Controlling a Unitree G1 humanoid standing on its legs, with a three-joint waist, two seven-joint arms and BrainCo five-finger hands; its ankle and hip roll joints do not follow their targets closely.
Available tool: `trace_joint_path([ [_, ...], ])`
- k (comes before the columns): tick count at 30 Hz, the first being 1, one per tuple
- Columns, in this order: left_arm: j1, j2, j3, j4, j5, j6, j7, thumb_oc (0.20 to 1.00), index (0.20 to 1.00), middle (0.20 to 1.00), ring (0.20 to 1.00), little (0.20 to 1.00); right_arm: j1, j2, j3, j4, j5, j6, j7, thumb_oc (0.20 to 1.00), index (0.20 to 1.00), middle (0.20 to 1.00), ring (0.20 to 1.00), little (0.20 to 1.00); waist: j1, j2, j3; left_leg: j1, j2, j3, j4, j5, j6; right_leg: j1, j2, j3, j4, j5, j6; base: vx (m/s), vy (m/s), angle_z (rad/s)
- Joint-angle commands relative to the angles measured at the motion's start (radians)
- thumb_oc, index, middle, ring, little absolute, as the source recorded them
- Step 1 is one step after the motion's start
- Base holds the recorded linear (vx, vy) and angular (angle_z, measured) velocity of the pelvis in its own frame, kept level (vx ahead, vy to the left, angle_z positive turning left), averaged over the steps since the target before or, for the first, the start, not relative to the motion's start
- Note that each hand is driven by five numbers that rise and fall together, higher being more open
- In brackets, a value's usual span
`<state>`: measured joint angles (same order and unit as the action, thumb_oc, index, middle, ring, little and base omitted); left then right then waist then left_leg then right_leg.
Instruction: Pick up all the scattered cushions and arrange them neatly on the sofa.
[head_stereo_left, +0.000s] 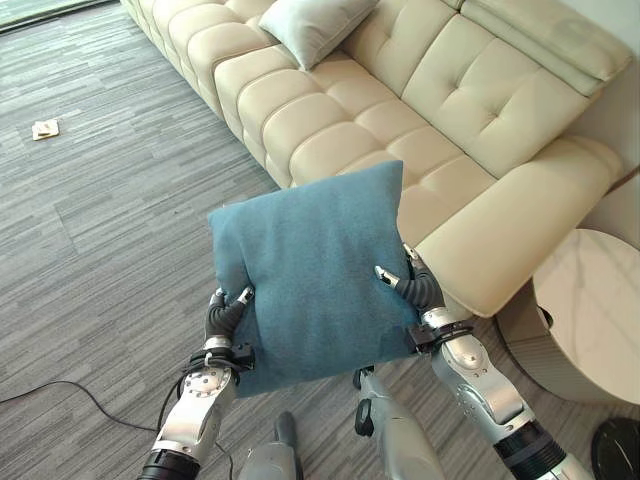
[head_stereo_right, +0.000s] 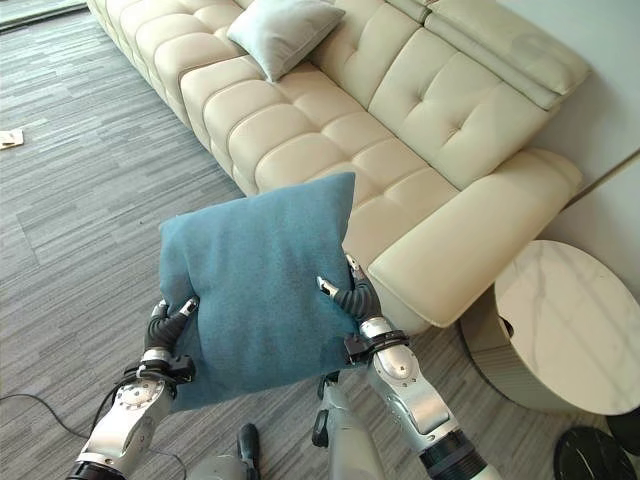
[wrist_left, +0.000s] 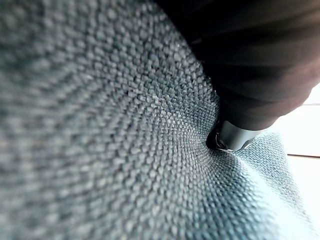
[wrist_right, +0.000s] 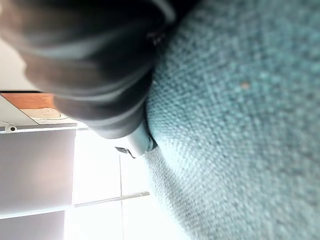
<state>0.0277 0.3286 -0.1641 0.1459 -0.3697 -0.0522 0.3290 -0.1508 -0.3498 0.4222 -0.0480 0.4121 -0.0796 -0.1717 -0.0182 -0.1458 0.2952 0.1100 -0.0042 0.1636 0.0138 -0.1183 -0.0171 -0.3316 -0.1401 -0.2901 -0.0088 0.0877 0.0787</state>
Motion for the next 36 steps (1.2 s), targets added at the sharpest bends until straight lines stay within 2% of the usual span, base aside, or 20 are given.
trace_joint_path([
  [1,-0.106,0.006,-0.091,-0.205,0.064,-0.106,-0.049,0.200,0.200,0.200,0.200,0.200,-0.074,0.046,0.032,-0.124,-0.005,-0.099,0.055,0.200,0.200,0.200,0.200,0.200,-0.026,-0.005,-0.082,0.020,0.046,-0.051,0.036,-0.113,-0.031,0.112,0.028,0.011,0.015,-0.010,0.039,0.36,-0.188,0.59],
  [2,-0.093,0.005,-0.090,-0.209,0.065,-0.105,-0.053,0.200,0.200,0.200,0.200,0.200,-0.067,0.040,0.030,-0.125,-0.002,-0.098,0.059,0.200,0.200,0.200,0.200,0.200,-0.031,0.000,-0.092,0.027,0.058,-0.047,0.052,-0.118,-0.037,0.132,0.034,0.008,0.013,-0.017,0.033,0.45,-0.254,0.35],
  [4,-0.071,-0.001,-0.075,-0.214,0.069,-0.108,-0.054,0.200,0.200,0.200,0.200,0.200,-0.061,0.020,0.031,-0.118,0.010,-0.096,0.077,0.200,0.200,0.200,0.200,0.200,-0.036,0.019,-0.122,0.028,0.084,-0.044,0.133,-0.084,-0.061,0.186,0.063,0.006,-0.001,-0.045,0.011,0.42,-0.269,0.02],
  [6,-0.058,-0.008,-0.063,-0.209,0.059,-0.108,-0.052,0.200,0.200,0.200,0.200,0.200,-0.051,0.007,0.025,-0.120,0.020,-0.092,0.090,0.200,0.200,0.200,0.200,0.200,-0.033,0.028,-0.125,-0.027,0.105,-0.040,0.287,0.009,-0.089,0.238,0.082,0.013,-0.009,-0.089,-0.023,0.24,-0.225,-0.45],
  [8,-0.058,-0.008,-0.059,-0.215,0.050,-0.106,-0.052,0.200,0.200,0.200,0.200,0.200,-0.049,0.004,0.019,-0.121,0.025,-0.093,0.087,0.200,0.200,0.200,0.200,0.200,-0.026,0.019,-0.109,-0.098,0.117,-0.035,0.348,0.019,-0.080,0.260,0.076,0.016,-0.008,-0.110,-0.036,0.14,-0.129,-0.49],
  [9,-0.049,-0.005,-0.048,-0.219,0.048,-0.103,-0.055,0.200,0.200,0.200,0.200,0.200,-0.049,0.004,0.016,-0.118,0.025,-0.092,0.086,0.200,0.200,0.200,0.200,0.200,-0.013,0.005,-0.102,-0.157,0.108,-0.033,0.334,-0.010,-0.060,0.283,0.067,0.025,-0.010,-0.124,-0.035,0.22,-0.088,-0.29],
  [11,-0.032,-0.004,-0.040,-0.224,0.046,-0.101,-0.059,0.200,0.200,0.200,0.200,0.200,-0.048,0.005,0.020,-0.117,0.024,-0.088,0.094,0.200,0.200,0.200,0.200,0.200,0.001,0.002,-0.100,-0.191,0.101,-0.039,0.291,-0.032,-0.049,0.304,0.062,0.040,-0.010,-0.136,-0.028,0.22,-0.022,-0.41],
  [12,-0.023,-0.002,-0.034,-0.227,0.043,-0.101,-0.055,0.200,0.200,0.200,0.200,0.200,-0.050,0.005,0.022,-0.114,0.024,-0.088,0.094,0.200,0.200,0.200,0.200,0.200,0.013,0.002,-0.095,-0.218,0.102,-0.049,0.262,-0.008,-0.052,0.318,0.061,0.052,-0.009,-0.142,-0.026,0.23,0.031,-0.79],
  [15,-0.010,-0.001,-0.022,-0.242,0.035,-0.103,-0.042,0.200,0.200,0.200,0.200,0.200,-0.051,0.013,0.020,-0.115,0.024,-0.090,0.086,0.200,0.200,0.200,0.200,0.200,0.051,0.037,-0.083,-0.272,0.118,-0.124,0.063,0.146,-0.077,0.379,0.094,0.097,-0.002,-0.185,-0.033,0.27,0.037,-0.91],
  [17,-0.014,-0.005,-0.027,-0.241,0.037,-0.104,-0.031,0.200,0.200,0.200,0.200,0.200,-0.045,0.013,0.019,-0.116,0.016,-0.091,0.076,0.200,0.200,0.200,0.200,0.200,0.061,0.047,-0.079,-0.296,0.112,-0.164,-0.004,0.177,-0.083,0.411,0.102,0.126,0.016,-0.223,-0.041,0.34,0.063,-0.49],
  [18,-0.015,-0.006,-0.036,-0.241,0.039,-0.103,-0.028,0.200,0.200,0.200,0.200,0.200,-0.039,0.011,0.016,-0.119,0.004,-0.092,0.067,0.200,0.200,0.200,0.200,0.200,0.070,0.058,-0.077,-0.324,0.099,-0.210,-0.049,0.199,-0.091,0.441,0.111,0.166,0.030,-0.251,-0.051,0.38,0.088,-0.29],
  [23,-0.021,-0.006,-0.046,-0.245,0.044,-0.103,-0.032,0.200,0.200,0.200,0.200,0.200,-0.036,0.013,0.024,-0.115,-0.022,-0.087,0.067,0.200,0.200,0.200,0.200,0.200,0.078,0.081,-0.091,-0.315,0.062,-0.308,-0.075,0.223,-0.092,0.481,0.119,0.263,0.026,-0.274,-0.045,0.24,0.155,-0.70],
  [24,-0.017,-0.005,-0.049,-0.250,0.044,-0.104,-0.037,0.200,0.200,0.200,0.200,0.200,-0.029,0.013,0.025,-0.117,-0.028,-0.085,0.069,0.200,0.200,0.200,0.200,0.200,0.075,0.085,-0.097,-0.302,0.063,-0.307,-0.074,0.231,-0.091,0.482,0.113,0.278,0.028,-0.275,-0.040,0.30,0.362,-0.92],
  [27,-0.014,0.010,-0.060,-0.248,0.039,-0.097,-0.049,0.200,0.200,0.200,0.200,0.200,-0.016,0.017,0.021,-0.110,-0.043,-0.071,0.076,0.200,0.200,0.200,0.200,0.200,0.064,0.074,-0.124,-0.280,0.051,-0.263,-0.042,0.210,-0.057,0.473,0.070,0.314,0.044,-0.272,-0.010,0.24,0.301,-0.83],
  [30,-0.026,0.027,-0.063,-0.250,0.037,-0.087,-0.052,0.200,0.200,0.200,0.200,0.200,0.004,0.028,0.009,-0.113,-0.067,-0.053,0.081,0.200,0.200,0.200,0.200,0.200,0.049,0.062,-0.137,-0.236,0.026,-0.170,-0.030,0.161,-0.003,0.410,0.027,0.352,0.153,-0.261,0.033,0.17,0.352,-1.06],
  [31,-0.039,0.031,-0.052,-0.252,0.037,-0.089,-0.038,0.200,0.200,0.200,0.200,0.200,0.001,0.045,0.014,-0.107,-0.068,-0.050,0.078,0.200,0.200,0.200,0.200,0.200,0.048,0.067,-0.128,-0.207,0.035,-0.104,-0.037,0.140,0.009,0.348,0.005,0.302,0.228,-0.240,0.046,0.01,0.305,-1.91],
  [32,-0.040,0.030,-0.040,-0.256,0.032,-0.095,-0.028,0.200,0.200,0.200,0.200,0.200,0.001,0.055,0.021,-0.109,-0.066,-0.045,0.079,0.200,0.200,0.200,0.200,0.200,0.051,0.067,-0.123,-0.173,0.050,-0.018,-0.052,0.121,0.002,0.310,-0.040,0.137,0.205,-0.194,0.056,-0.02,0.274,-3.27],
  [33,-0.025,0.027,-0.029,-0.256,0.029,-0.093,-0.026,0.200,0.200,0.200,0.200,0.200,-0.006,0.061,0.031,-0.113,-0.061,-0.042,0.081,0.200,0.200,0.200,0.200,0.200,0.053,0.071,-0.118,-0.150,0.066,0.058,-0.058,0.107,-0.004,0.276,-0.060,-0.034,0.159,-0.151,0.046,0.00,0.129,-3.46],
  [34,-0.010,0.024,-0.023,-0.261,0.027,-0.094,-0.029,0.200,0.200,0.200,0.200,0.200,0.000,0.062,0.036,-0.119,-0.056,-0.043,0.083,0.200,0.200,0.200,0.200,0.200,0.050,0.071,-0.110,-0.126,0.072,0.098,-0.061,0.098,-0.009,0.261,-0.053,-0.105,0.130,-0.128,0.039,0.03,0.018,-3.00],
  [36,-0.017,0.011,-0.032,-0.252,0.041,-0.096,-0.034,0.200,0.200,0.200,0.200,0.200,0.022,0.051,0.029,-0.127,-0.053,-0.046,0.074,0.200,0.200,0.200,0.200,0.200,0.027,0.064,-0.094,-0.107,0.068,0.108,-0.043,0.078,-0.011,0.249,-0.022,-0.072,0.064,-0.110,0.041,0.09,-0.135,-1.15],
])
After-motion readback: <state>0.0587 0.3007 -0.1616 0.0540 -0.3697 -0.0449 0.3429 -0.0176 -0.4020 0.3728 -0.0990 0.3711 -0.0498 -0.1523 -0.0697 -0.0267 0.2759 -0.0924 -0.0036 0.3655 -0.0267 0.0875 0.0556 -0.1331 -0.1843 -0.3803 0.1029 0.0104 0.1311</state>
